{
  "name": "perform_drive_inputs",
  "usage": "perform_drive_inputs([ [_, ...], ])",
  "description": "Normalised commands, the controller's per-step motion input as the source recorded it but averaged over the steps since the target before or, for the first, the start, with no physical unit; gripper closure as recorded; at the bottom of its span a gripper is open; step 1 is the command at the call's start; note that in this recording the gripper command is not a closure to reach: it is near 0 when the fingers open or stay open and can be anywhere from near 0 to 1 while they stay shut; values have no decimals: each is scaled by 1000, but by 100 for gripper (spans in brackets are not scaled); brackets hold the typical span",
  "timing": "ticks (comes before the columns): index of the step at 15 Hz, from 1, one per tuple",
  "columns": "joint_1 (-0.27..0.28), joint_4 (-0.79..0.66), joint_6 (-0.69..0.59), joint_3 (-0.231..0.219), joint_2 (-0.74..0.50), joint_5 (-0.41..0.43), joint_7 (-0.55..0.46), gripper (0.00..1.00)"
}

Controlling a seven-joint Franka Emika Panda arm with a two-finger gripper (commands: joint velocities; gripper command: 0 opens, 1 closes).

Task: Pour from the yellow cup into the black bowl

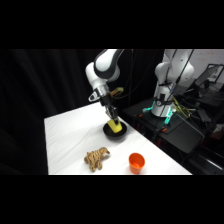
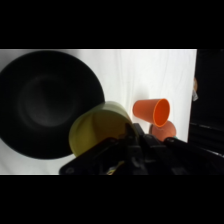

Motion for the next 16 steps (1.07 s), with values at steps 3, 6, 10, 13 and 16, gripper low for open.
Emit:
perform_drive_inputs([
  [3,-253,528,-667,-32,502,293,-493,18],
  [6,-116,454,-528,8,369,168,-201,18],
  [10,-53,374,-405,22,265,118,-49,18],
  [13,-12,239,-225,3,98,67,44,18],
  [16,94,38,108,-62,-121,-18,225,18],
])
